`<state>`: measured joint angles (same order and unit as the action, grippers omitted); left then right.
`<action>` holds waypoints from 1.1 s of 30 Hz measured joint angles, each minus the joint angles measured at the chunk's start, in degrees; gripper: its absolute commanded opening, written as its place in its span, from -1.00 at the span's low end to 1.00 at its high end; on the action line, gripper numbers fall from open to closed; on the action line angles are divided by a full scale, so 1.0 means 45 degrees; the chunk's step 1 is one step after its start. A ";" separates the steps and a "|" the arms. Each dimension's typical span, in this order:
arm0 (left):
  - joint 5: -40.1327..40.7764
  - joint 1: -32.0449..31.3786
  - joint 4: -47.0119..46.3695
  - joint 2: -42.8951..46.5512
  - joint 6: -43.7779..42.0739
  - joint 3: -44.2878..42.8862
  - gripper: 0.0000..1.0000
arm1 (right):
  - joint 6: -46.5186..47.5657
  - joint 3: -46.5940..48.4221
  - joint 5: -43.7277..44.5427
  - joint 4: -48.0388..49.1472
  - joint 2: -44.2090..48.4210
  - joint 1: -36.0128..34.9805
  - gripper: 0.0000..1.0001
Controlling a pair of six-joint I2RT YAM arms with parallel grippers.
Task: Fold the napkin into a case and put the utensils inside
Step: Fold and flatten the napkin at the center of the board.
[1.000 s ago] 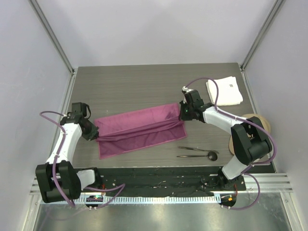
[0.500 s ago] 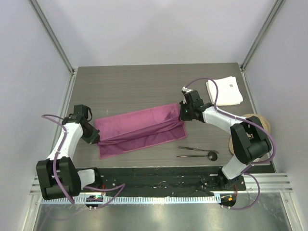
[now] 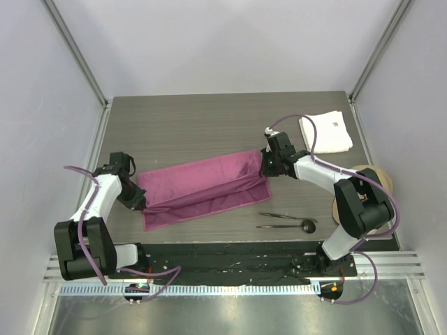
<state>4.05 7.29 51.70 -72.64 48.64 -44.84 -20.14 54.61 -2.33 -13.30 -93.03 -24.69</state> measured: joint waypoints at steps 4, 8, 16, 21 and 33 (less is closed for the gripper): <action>0.0058 -0.0005 0.0000 -0.0267 0.0005 0.0000 -1.00 | -0.0068 -0.0233 -0.0034 0.0019 0.0000 -0.0029 -0.98; 0.0107 -0.0005 -0.0010 -0.0291 0.0000 0.0000 -1.00 | -0.0185 -0.0602 -0.0039 0.0029 0.0034 -0.0112 -0.97; 0.0102 -0.0010 -0.0039 -0.0301 0.0039 0.0000 -0.12 | -0.0287 -0.1151 -0.0029 0.0097 0.0403 -0.0180 -0.66; 0.0476 -0.0010 0.0641 0.0296 0.0146 -0.0223 0.74 | -0.0491 -0.1821 0.0000 -0.0321 0.1715 -0.0185 0.29; -0.1258 -0.0010 -0.0675 0.4075 -0.0665 -0.0617 0.32 | -0.0228 -0.0238 0.0209 -0.0860 0.2302 -0.0194 0.42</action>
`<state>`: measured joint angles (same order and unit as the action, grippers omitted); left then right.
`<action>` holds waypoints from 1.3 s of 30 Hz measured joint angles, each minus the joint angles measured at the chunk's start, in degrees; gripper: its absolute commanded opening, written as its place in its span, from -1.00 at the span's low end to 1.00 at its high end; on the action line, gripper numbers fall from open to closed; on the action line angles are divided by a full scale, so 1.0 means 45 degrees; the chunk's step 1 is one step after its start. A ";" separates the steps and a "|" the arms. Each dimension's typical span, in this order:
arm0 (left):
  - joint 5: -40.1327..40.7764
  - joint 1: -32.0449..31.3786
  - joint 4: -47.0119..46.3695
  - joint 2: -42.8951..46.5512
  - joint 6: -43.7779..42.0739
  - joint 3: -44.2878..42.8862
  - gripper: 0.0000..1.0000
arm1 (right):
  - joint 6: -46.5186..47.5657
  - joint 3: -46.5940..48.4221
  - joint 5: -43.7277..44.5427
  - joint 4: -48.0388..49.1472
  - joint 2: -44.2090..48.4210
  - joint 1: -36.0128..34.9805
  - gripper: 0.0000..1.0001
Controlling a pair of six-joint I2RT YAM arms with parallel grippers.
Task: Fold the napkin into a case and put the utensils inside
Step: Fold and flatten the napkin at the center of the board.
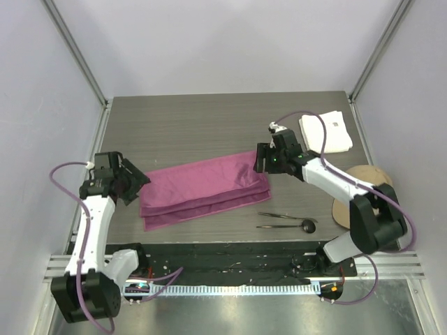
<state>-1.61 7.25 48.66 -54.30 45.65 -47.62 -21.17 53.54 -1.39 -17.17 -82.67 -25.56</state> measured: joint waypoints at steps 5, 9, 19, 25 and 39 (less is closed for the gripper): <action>-0.1938 0.0000 -0.1224 -0.2123 -0.0520 0.0233 0.16 | 0.0350 0.1311 -0.0194 0.0189 -0.2370 0.0000 0.01; -0.3298 0.0000 -0.1977 -0.3444 -0.0996 0.0248 0.09 | 0.0432 0.1841 -0.0515 0.0282 -0.3405 0.0000 -0.12; -0.4269 0.0000 -0.2628 -0.4075 -0.1209 0.0806 0.11 | 0.0389 0.0811 -0.0986 0.0466 -0.3376 -0.0049 -0.18; -0.4308 0.0000 -0.2589 -0.3774 -0.1209 0.0806 0.13 | 0.0287 -0.0049 -0.1258 0.0355 -0.2555 -0.0121 -0.18; -0.3866 0.0000 -0.1957 -0.3570 -0.1214 0.0748 0.15 | -0.0243 -0.1520 -0.1831 -0.0384 0.1103 -0.0296 -0.19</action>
<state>-19.00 7.25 39.86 -70.37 40.18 -44.25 -22.26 46.70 -9.63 -18.90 -77.71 -26.89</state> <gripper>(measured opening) 0.571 0.411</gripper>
